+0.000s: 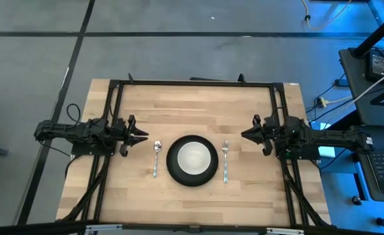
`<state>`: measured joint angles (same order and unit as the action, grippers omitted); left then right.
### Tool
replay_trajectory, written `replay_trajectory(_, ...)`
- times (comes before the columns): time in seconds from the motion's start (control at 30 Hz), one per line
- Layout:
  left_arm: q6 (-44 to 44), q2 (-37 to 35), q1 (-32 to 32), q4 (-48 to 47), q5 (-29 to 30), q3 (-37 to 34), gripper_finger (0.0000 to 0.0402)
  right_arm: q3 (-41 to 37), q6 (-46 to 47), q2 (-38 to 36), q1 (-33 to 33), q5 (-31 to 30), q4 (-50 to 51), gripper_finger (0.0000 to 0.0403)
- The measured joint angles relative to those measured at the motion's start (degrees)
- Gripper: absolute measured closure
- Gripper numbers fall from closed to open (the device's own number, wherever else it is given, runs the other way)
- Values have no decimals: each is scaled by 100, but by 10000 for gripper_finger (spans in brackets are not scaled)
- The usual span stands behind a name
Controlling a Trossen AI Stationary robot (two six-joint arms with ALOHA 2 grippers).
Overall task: Set table place
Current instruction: Return to Home Position
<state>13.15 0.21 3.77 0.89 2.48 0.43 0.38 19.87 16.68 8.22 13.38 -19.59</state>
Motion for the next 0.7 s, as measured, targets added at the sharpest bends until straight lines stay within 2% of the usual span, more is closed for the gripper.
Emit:
replay_trajectory(0.07, 2, 0, 0, 0, 2, 0, 319, 0, -83, -9, -1, -122, 39, 354)
replay_trajectory(0.23, 161, 0, 0, 0, 0, 0, 319, 0, -307, -57, 3, -1035, -36, 354)
replay_trajectory(0.7, 170, 2, 0, 0, -39, 0, 319, 0, -69, -71, 3, -1040, -24, 354)
